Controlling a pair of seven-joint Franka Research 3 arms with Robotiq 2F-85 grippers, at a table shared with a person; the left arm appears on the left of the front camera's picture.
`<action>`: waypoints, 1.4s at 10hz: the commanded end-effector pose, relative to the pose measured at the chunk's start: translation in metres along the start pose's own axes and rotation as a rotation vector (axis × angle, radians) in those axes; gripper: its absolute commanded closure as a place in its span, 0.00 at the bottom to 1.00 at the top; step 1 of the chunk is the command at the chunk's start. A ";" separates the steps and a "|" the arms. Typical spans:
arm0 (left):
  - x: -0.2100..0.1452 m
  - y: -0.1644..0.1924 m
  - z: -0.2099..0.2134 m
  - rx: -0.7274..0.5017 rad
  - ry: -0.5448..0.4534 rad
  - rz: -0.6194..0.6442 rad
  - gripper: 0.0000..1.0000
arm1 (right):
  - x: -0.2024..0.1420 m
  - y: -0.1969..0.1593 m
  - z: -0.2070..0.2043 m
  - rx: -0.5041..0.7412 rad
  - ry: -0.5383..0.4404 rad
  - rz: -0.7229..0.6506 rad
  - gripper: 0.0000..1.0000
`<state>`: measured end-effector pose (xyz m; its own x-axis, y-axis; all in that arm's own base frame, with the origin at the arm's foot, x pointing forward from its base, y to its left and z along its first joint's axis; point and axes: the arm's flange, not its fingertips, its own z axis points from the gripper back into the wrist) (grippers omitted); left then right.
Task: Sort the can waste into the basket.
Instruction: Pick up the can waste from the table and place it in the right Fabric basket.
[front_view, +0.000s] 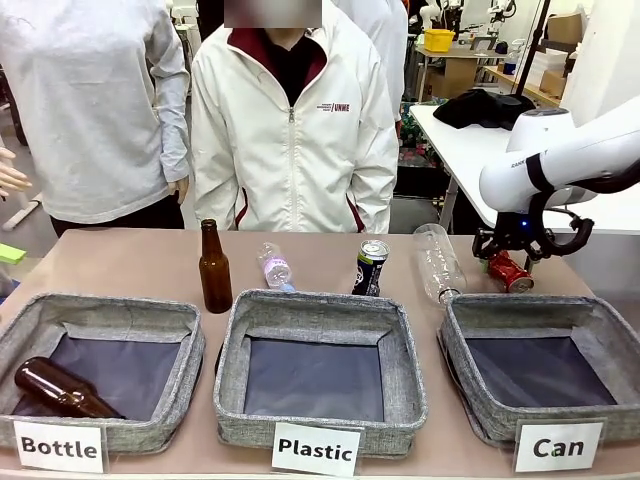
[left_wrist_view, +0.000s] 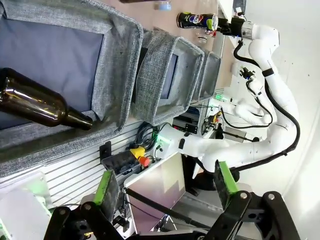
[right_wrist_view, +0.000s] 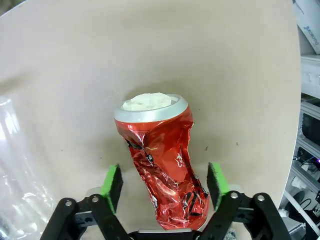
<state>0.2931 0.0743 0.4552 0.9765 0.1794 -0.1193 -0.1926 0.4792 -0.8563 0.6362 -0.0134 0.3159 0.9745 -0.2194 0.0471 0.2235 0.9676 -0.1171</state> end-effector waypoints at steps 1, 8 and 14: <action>-0.001 -0.001 0.002 0.003 -0.006 -0.005 0.00 | 0.008 0.004 0.002 0.005 0.017 0.017 1.00; -0.001 -0.001 0.002 0.003 -0.006 -0.005 0.00 | 0.006 0.005 0.004 0.017 0.025 0.041 1.00; -0.001 -0.001 0.002 0.003 -0.006 -0.005 0.00 | -0.054 -0.047 0.116 0.046 -0.010 0.178 1.00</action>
<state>0.2926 0.0742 0.4572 0.9771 0.1816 -0.1111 -0.1870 0.4820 -0.8560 0.6063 -0.0242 0.4069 0.9893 -0.1255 0.0739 0.1329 0.9855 -0.1051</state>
